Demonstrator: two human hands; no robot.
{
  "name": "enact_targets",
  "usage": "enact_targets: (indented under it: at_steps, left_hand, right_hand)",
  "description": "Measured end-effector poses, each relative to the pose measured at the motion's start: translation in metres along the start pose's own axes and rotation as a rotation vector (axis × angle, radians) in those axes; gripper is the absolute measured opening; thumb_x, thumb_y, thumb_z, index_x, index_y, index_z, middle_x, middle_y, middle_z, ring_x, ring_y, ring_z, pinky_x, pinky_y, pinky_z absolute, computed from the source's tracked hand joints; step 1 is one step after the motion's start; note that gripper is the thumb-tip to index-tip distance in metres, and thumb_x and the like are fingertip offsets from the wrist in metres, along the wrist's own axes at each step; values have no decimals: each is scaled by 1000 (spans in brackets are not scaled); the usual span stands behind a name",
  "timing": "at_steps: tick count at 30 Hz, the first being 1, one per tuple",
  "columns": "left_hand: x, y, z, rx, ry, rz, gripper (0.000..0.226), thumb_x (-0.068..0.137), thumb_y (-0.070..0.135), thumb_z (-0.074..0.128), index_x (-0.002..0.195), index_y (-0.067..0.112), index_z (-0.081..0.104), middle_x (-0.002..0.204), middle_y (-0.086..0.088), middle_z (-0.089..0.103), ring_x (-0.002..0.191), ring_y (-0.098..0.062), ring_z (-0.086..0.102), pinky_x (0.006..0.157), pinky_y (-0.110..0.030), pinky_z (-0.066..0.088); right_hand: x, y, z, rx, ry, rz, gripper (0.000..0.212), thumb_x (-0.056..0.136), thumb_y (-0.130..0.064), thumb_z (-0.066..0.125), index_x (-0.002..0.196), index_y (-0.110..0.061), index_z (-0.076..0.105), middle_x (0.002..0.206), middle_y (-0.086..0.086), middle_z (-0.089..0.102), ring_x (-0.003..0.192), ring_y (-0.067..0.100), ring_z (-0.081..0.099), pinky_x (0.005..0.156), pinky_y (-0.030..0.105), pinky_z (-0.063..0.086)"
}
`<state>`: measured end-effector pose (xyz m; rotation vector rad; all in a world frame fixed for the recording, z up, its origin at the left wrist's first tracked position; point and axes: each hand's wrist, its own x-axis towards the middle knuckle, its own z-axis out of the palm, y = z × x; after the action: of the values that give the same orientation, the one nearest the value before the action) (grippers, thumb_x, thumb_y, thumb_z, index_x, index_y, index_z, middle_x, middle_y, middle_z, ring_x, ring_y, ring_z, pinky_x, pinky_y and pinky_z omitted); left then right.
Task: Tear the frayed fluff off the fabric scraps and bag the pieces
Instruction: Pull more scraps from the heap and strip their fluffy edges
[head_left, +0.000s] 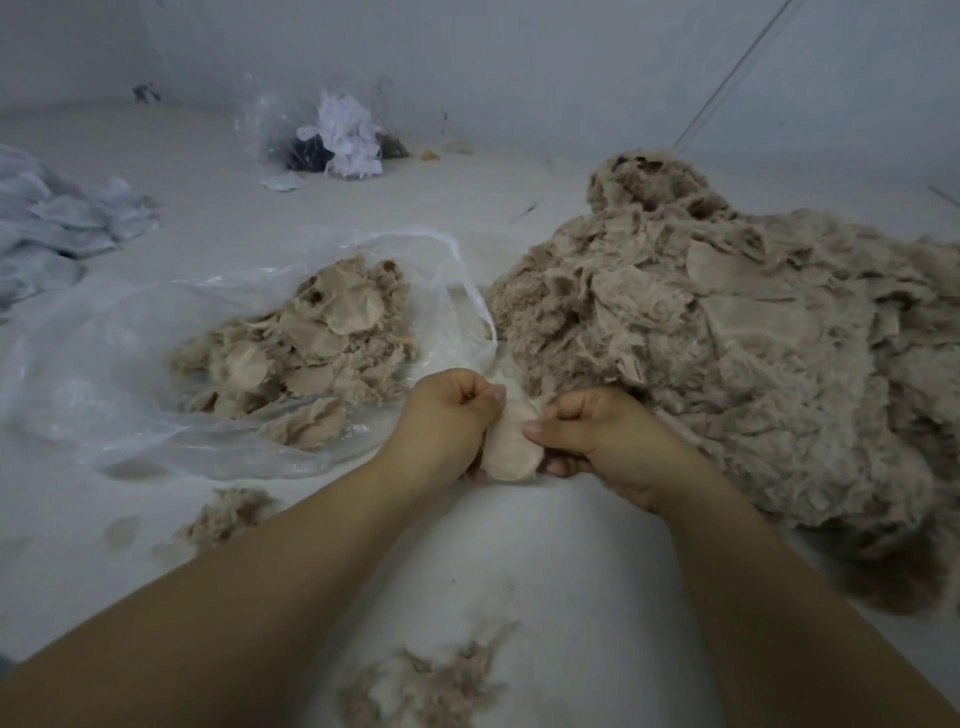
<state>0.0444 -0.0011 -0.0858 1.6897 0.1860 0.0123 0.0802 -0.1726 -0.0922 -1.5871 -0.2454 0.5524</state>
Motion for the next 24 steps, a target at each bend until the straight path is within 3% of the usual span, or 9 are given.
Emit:
enact_targets:
  at_steps: [3, 6, 9, 14, 16, 20, 21, 22, 24]
  left_hand:
    - [2, 5, -2, 83, -130, 45, 33, 81, 43, 77, 76, 16, 58, 57, 2, 54, 43, -9, 49, 38, -20, 38]
    - [5, 7, 1, 122, -242, 93, 16, 83, 29, 78, 77, 22, 66, 68, 2, 62, 54, -7, 55, 45, -19, 43]
    - [9, 4, 7, 88, -135, 119, 21, 89, 15, 72, 69, 17, 64, 61, -5, 58, 52, -17, 48, 49, -23, 39]
    - [13, 2, -1, -80, 102, 16, 30, 95, 6, 60, 66, 12, 54, 47, -1, 49, 37, -14, 41, 39, -18, 30]
    - [9, 3, -15, -31, -61, -5, 28, 92, 2, 61, 66, 10, 56, 45, -7, 48, 33, -17, 40, 39, -19, 27]
    - [-5, 17, -53, 85, -900, -192, 18, 81, -9, 62, 88, 3, 72, 62, -13, 66, 42, -16, 58, 37, -19, 44]
    - [-7, 20, -57, 191, -1020, -214, 19, 81, -7, 63, 96, 0, 71, 72, -14, 70, 48, -17, 63, 40, -21, 49]
    - [-9, 21, -57, 280, -1025, -217, 17, 83, -5, 65, 99, -2, 69, 77, -16, 71, 51, -18, 65, 41, -22, 50]
    - [-9, 20, -48, 335, -793, -222, 10, 87, 7, 71, 87, -1, 66, 69, -19, 66, 43, -17, 59, 37, -20, 43]
  right_hand:
    - [-2, -1, 0, -40, -36, -12, 5, 84, -11, 73, 79, -10, 74, 73, 7, 68, 61, 9, 62, 56, 17, 52]
    - [-3, -1, 0, -88, -58, -13, 2, 84, -9, 74, 84, -10, 75, 79, 9, 71, 67, 13, 64, 61, 19, 53]
    - [-4, -2, 0, -94, -70, -20, 13, 84, -7, 73, 73, -14, 76, 69, 5, 70, 61, 11, 62, 61, 20, 53]
    - [-4, -4, 2, -17, -34, -2, 15, 86, 1, 67, 71, -5, 68, 53, 1, 59, 47, 6, 54, 54, 18, 53]
    - [-3, -5, 3, 24, -4, 15, 21, 89, 2, 63, 69, -4, 62, 50, 1, 51, 45, 7, 50, 51, 20, 52]
    - [-2, -7, 4, 57, 16, 42, 25, 93, 1, 55, 69, -4, 50, 43, -4, 39, 43, 9, 46, 51, 22, 52]
    - [-2, -7, 4, 55, 23, 46, 29, 94, 0, 55, 66, -5, 47, 44, -4, 39, 43, 10, 46, 51, 22, 52]
    - [-1, -7, 4, 52, 28, 49, 33, 94, 0, 54, 63, -6, 46, 43, -4, 40, 43, 10, 47, 51, 21, 52]
    - [-2, -7, 5, 41, 28, 49, 35, 94, 1, 54, 61, -7, 46, 43, -4, 41, 41, 9, 48, 50, 21, 52]
